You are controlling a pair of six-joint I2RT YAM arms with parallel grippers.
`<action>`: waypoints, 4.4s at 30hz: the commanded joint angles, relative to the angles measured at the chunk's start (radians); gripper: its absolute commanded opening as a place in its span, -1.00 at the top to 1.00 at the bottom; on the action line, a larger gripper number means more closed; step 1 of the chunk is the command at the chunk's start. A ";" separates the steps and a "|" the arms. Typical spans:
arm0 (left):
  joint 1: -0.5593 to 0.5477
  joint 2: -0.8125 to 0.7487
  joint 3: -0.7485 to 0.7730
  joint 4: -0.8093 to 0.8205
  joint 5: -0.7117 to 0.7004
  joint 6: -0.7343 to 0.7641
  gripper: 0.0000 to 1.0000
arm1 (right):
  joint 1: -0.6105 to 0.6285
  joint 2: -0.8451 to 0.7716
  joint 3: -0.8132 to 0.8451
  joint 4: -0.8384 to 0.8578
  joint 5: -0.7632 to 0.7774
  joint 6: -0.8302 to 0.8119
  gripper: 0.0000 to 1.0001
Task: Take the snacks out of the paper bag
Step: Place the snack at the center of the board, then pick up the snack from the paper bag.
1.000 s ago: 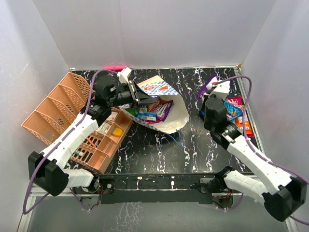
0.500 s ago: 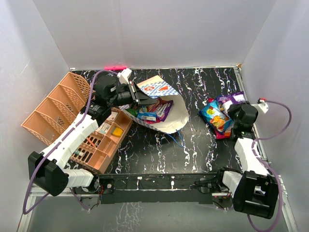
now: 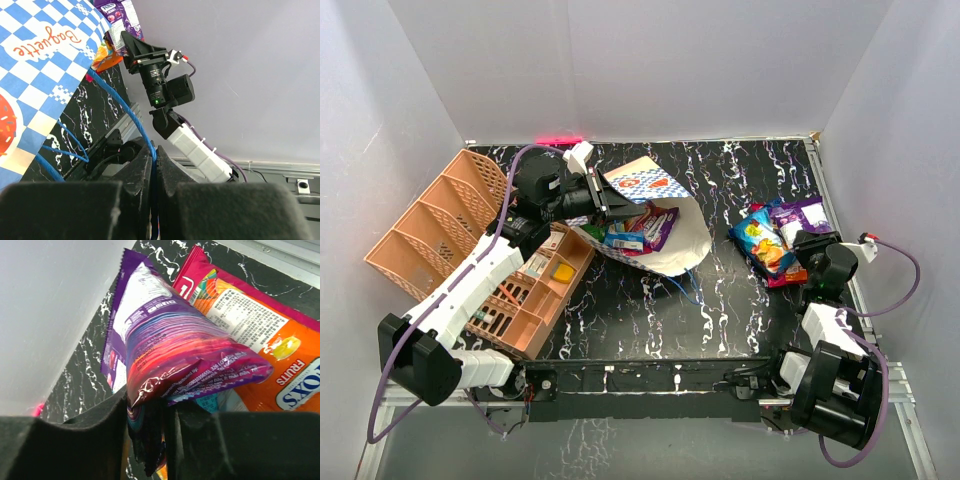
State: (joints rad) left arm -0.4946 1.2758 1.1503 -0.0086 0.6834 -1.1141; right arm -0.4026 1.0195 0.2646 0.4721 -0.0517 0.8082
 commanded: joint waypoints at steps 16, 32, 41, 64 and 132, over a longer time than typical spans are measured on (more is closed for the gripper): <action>0.001 -0.054 0.036 -0.040 0.032 0.048 1.00 | -0.018 -0.147 0.252 -0.487 0.267 -0.151 -0.95; -0.035 -0.036 0.002 0.011 0.126 0.071 1.00 | 0.277 -0.103 0.500 -0.488 0.077 -0.370 -0.92; -0.039 -0.018 0.040 -0.052 0.072 0.090 1.00 | 0.277 -0.110 0.382 -0.509 0.276 -0.207 -0.99; -0.045 0.018 0.058 -0.023 0.140 0.083 1.00 | 0.122 -0.127 0.469 -0.770 0.481 -0.042 -0.84; -0.373 -0.049 -0.114 0.400 -0.313 -0.070 1.00 | 1.563 0.303 0.157 0.230 0.599 -0.045 -0.02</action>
State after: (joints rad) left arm -0.8597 1.2461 1.0248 0.3111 0.3275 -1.1549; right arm 1.1301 1.2537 0.4095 0.4648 0.4595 0.8215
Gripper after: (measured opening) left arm 0.017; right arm 0.541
